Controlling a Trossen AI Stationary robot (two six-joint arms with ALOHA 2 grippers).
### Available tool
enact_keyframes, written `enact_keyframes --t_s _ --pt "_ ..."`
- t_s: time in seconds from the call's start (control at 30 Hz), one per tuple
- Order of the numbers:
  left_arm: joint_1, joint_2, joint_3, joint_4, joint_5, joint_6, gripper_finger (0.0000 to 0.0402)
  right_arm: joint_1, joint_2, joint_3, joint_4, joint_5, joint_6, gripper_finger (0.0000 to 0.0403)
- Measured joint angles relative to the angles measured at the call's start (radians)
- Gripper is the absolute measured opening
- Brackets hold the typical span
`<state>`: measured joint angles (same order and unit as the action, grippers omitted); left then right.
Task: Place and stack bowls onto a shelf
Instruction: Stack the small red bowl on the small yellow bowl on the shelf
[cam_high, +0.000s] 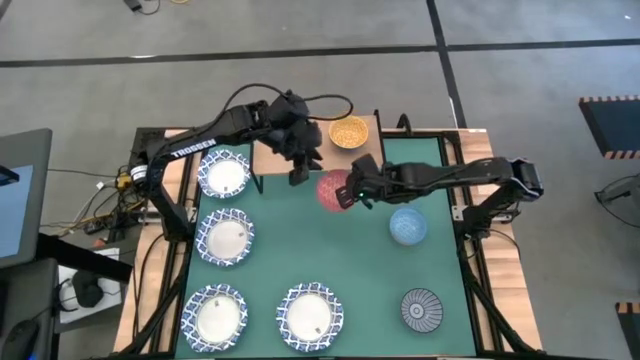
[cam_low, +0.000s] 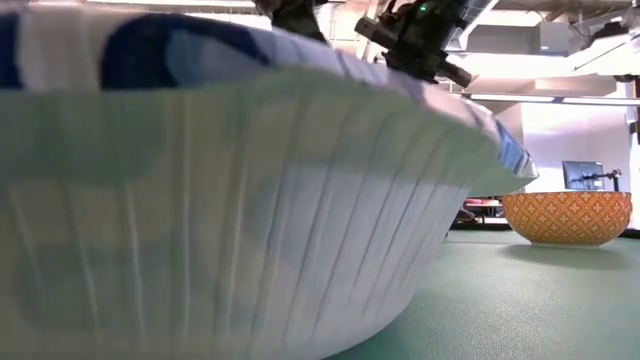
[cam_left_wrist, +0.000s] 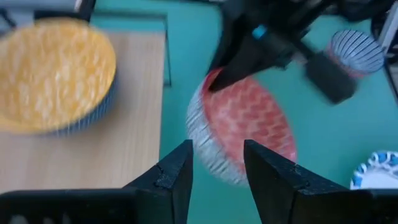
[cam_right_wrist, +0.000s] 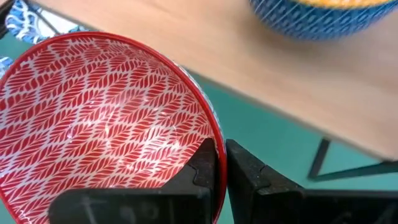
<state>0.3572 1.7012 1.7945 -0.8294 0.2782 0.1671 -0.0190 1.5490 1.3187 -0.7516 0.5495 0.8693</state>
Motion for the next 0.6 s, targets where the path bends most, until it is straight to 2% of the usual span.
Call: enact_keyframes --t_s 0.07,0.23,0.37,0.5,0.6 --pt "-0.017 0.0 0.0 0.02 -0.018 0.009 0.0142 -0.014 0.0 0.01 -0.004 0.003 -0.023 0.0044" --pt "-0.048 0.001 0.0 0.029 -0.18 0.022 0.017 -0.037 0.009 0.079 0.002 0.004 -0.138 0.0044" --pt "-0.05 0.001 0.0 0.028 -0.242 0.012 0.0175 -0.05 0.01 0.149 0.004 0.004 -0.232 0.0044" --pt "-0.05 0.001 0.001 0.035 -0.317 -0.032 0.0156 -0.052 0.012 0.216 -0.013 0.01 -0.347 0.0045" --pt "-0.048 0.0 0.003 0.04 -0.348 -0.043 0.012 -0.053 0.013 0.25 -0.03 0.022 -0.39 0.0045"
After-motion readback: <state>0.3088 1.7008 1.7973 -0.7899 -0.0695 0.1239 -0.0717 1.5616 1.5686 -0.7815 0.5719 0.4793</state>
